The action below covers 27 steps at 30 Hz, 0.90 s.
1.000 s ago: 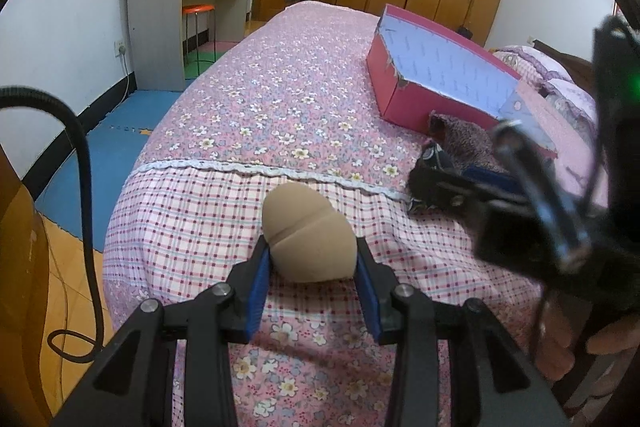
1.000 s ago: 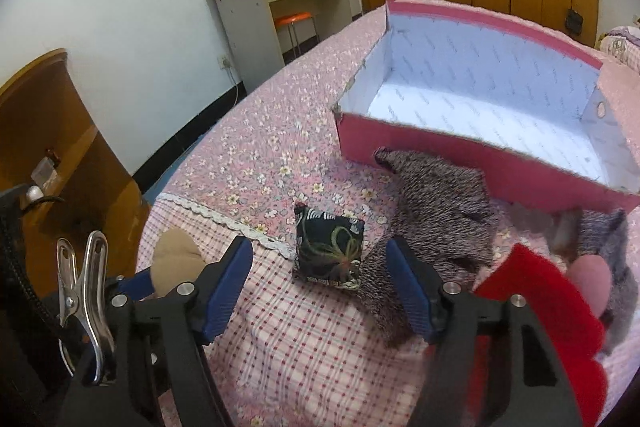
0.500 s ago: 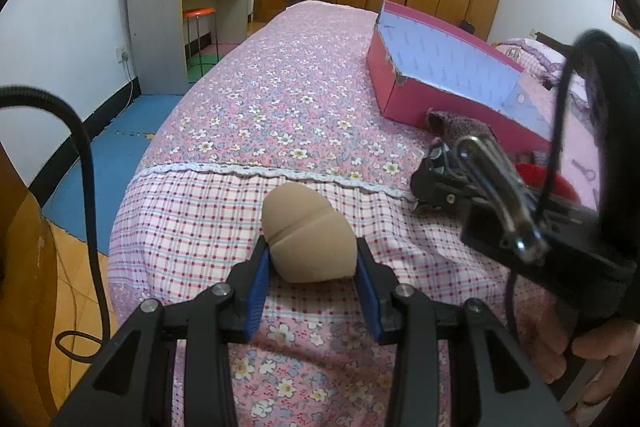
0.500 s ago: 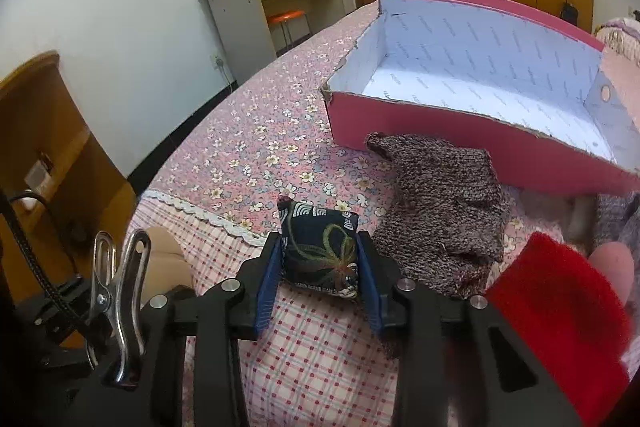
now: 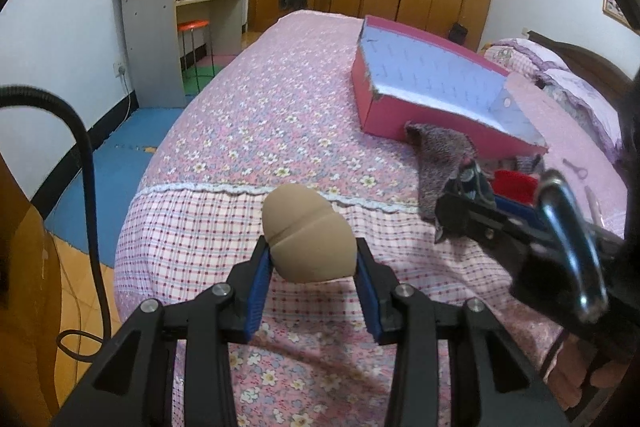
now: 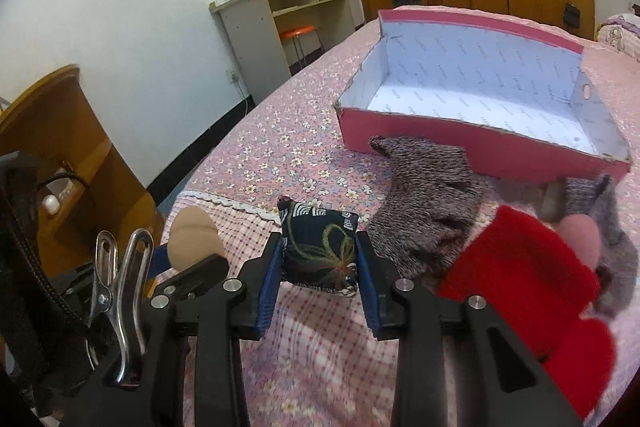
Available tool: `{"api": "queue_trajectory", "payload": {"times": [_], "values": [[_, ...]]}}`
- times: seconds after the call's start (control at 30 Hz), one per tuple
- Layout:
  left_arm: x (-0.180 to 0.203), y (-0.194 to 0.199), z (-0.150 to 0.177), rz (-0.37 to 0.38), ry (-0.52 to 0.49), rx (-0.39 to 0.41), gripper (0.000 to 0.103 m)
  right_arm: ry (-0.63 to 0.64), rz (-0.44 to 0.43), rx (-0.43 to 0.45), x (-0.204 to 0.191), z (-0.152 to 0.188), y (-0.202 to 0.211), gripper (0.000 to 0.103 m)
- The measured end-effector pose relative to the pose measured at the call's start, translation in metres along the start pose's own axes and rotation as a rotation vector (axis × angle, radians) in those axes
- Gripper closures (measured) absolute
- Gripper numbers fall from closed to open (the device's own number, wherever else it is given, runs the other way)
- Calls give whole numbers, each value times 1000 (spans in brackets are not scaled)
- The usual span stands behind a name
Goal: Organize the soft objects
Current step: 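Carry the sponge in the left tool and pouch in the right tool into the pink box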
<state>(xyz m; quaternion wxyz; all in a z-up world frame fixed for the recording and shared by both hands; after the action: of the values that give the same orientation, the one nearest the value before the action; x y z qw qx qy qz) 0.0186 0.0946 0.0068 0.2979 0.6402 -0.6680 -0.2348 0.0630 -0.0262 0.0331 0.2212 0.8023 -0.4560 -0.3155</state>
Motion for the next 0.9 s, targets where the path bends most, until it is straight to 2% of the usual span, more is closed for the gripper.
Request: {"api": "queue_trajectory", "payload": {"times": [0.37,0.57,0.9], "values": [[27,18,-13,38,-40,15,62,-33,9,57,10,3,51,67],[50,29,-30,60,-88,47,62,-39,30,96,21,-2,77,67],[79,22,-62,131,-104,39,62,-45,86,142,50,-14,106,67]]}}
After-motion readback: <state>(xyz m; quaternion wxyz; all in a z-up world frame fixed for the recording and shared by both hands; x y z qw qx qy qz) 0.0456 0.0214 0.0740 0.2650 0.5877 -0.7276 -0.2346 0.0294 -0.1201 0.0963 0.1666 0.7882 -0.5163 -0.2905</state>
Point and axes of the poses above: each gripper's, at about its wrist camera, not at the fingertips, and y roughly against the way its jaws point, x to its right, z to its underside, the point moved 8 cm from there along -y, roughly the way its jaws point
